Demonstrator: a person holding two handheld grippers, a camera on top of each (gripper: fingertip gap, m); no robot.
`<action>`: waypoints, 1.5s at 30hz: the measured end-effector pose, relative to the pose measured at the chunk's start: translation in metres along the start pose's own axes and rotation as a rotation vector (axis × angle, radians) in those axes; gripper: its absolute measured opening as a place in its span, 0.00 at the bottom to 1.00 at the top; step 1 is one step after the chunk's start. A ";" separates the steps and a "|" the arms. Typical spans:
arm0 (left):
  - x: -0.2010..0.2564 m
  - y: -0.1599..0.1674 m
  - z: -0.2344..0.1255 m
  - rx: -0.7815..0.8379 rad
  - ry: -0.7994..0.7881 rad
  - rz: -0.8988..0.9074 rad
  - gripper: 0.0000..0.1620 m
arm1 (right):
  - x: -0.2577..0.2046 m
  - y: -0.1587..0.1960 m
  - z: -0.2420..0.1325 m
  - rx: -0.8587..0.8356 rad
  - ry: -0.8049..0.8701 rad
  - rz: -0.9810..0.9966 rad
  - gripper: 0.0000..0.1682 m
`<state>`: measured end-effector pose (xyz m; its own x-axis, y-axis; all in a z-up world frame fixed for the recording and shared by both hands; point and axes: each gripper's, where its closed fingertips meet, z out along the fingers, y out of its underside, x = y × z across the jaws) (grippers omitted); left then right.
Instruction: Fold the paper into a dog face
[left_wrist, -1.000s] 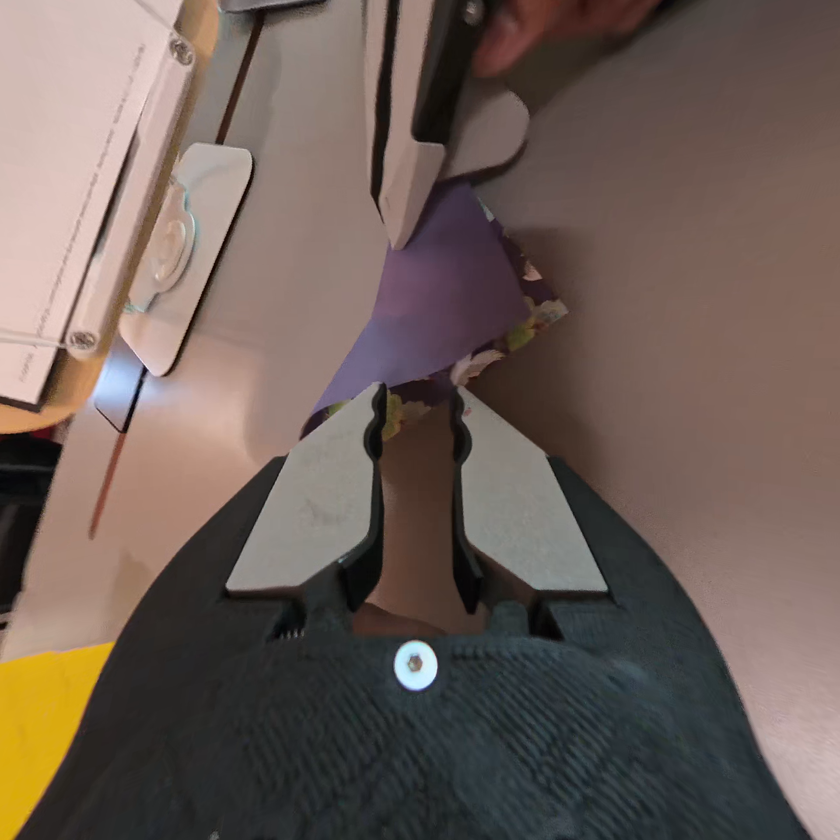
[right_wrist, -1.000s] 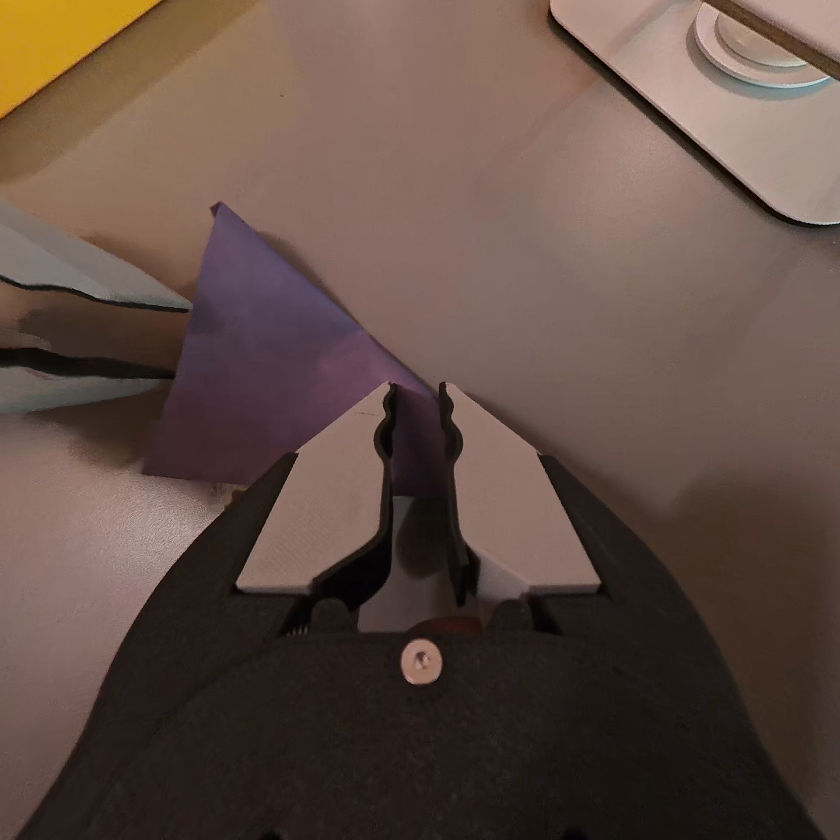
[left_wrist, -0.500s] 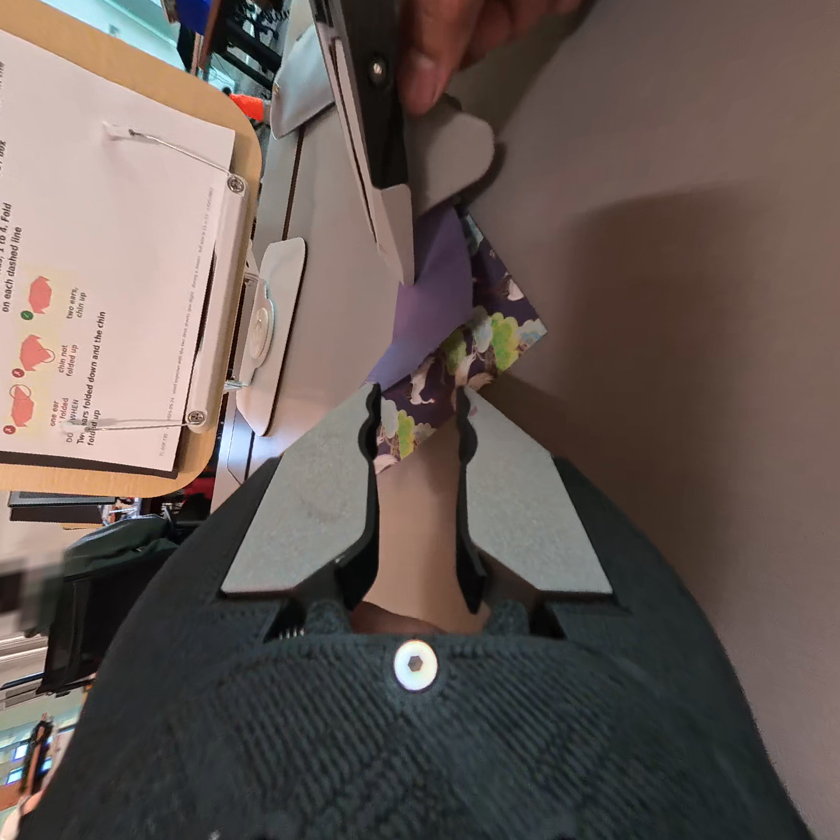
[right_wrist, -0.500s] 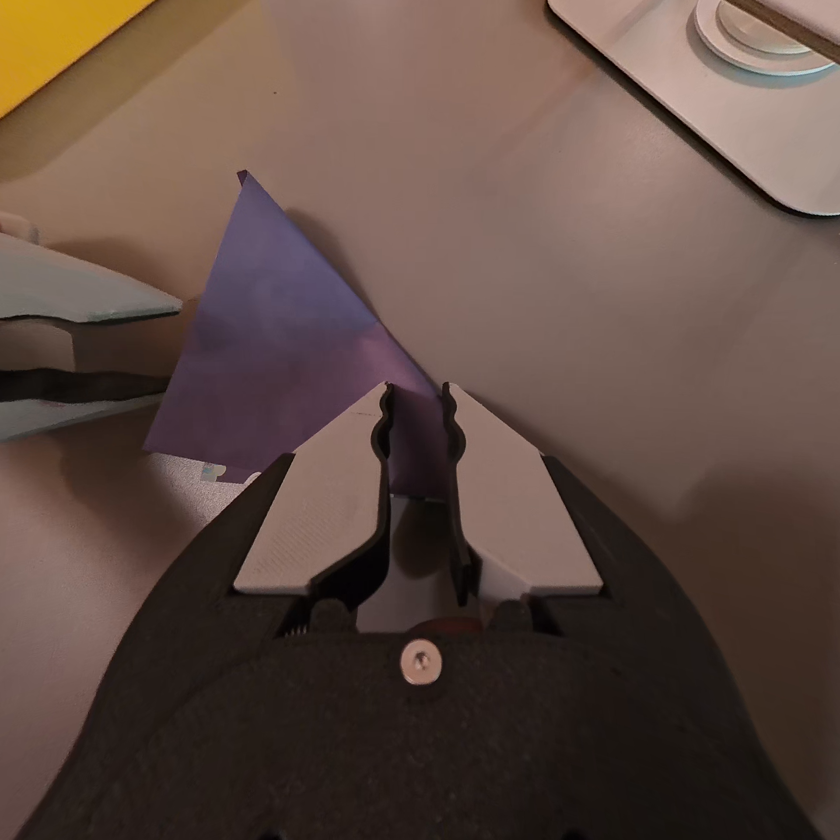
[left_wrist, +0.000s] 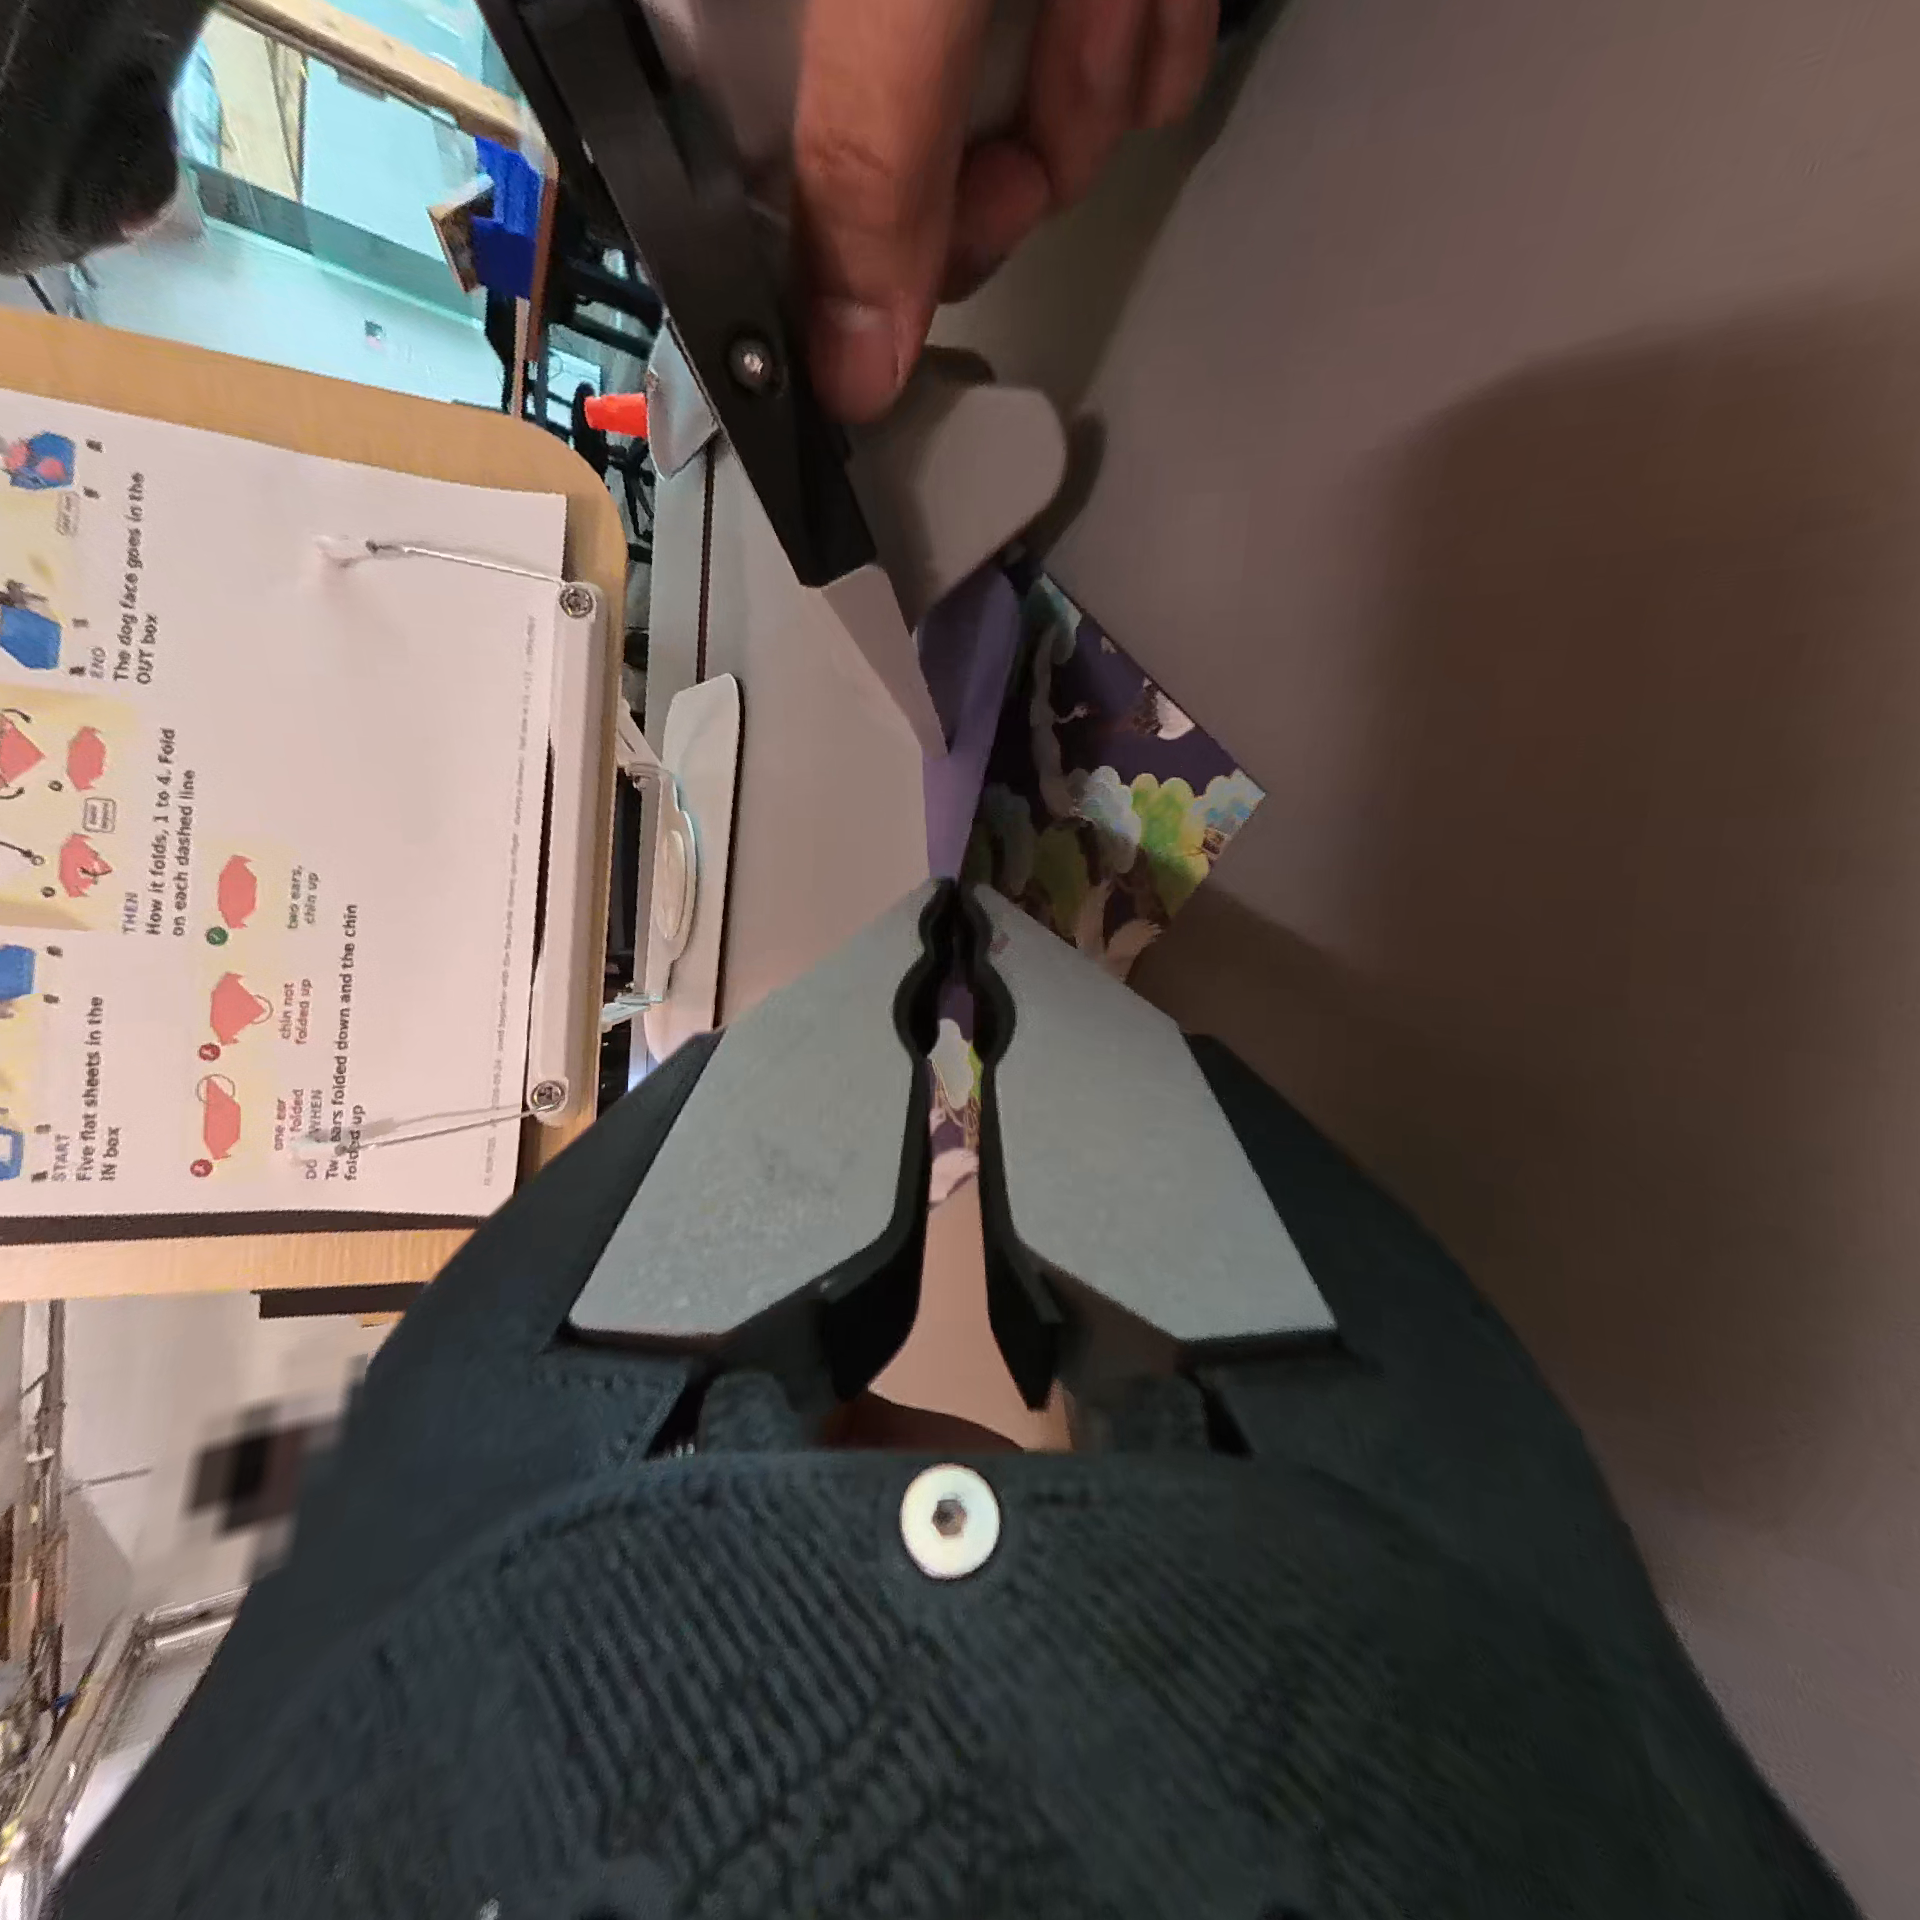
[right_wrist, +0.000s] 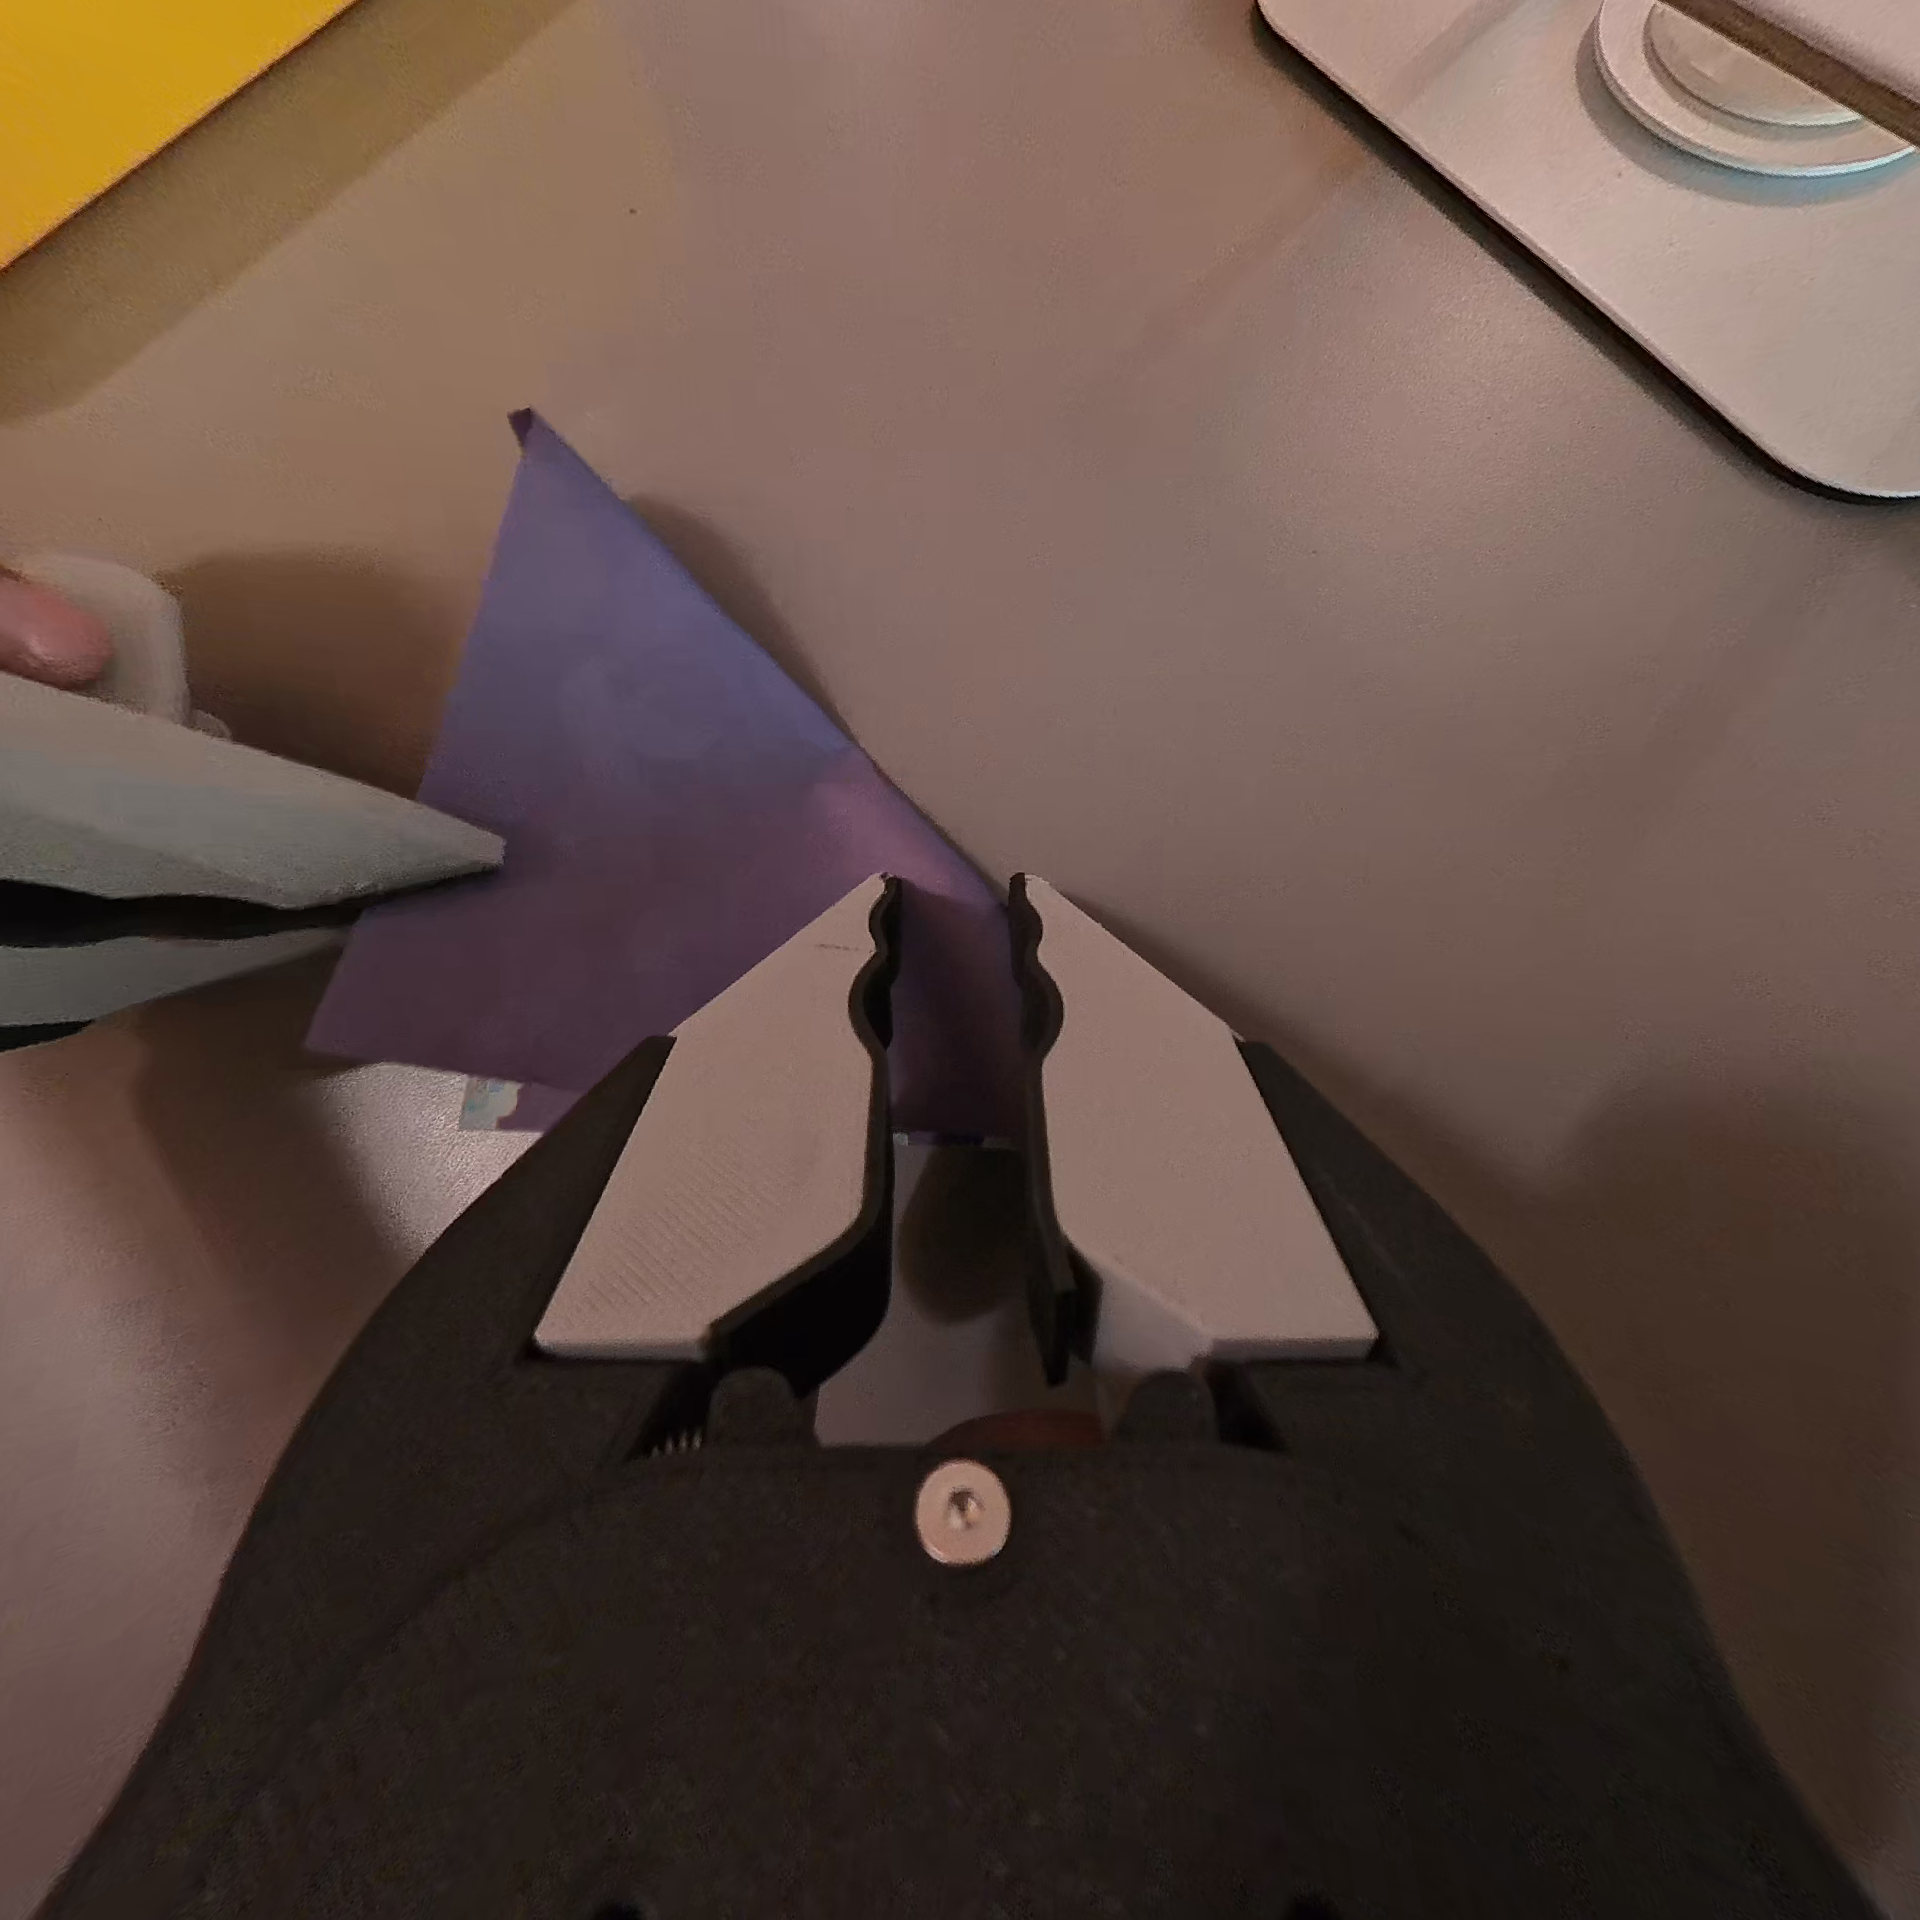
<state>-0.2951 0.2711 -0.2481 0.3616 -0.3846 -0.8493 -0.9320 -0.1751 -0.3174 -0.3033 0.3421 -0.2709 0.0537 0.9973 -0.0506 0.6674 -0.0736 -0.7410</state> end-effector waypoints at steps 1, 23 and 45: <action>0.002 -0.001 0.001 0.001 0.012 -0.002 0.00 | 0.000 0.000 0.000 0.000 0.002 -0.002 0.10; 0.025 -0.005 0.015 -0.022 0.120 0.048 0.00 | -0.041 0.024 -0.028 -0.090 -0.226 -0.147 0.11; 0.019 -0.009 0.025 -0.011 0.179 -0.208 0.00 | -0.064 0.047 -0.040 -0.158 -0.335 -0.237 0.10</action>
<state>-0.2804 0.2879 -0.2723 0.5449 -0.4930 -0.6783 -0.8373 -0.2764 -0.4717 -0.2454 0.2741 -0.2759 -0.3408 0.9318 -0.1251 0.7393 0.1834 -0.6480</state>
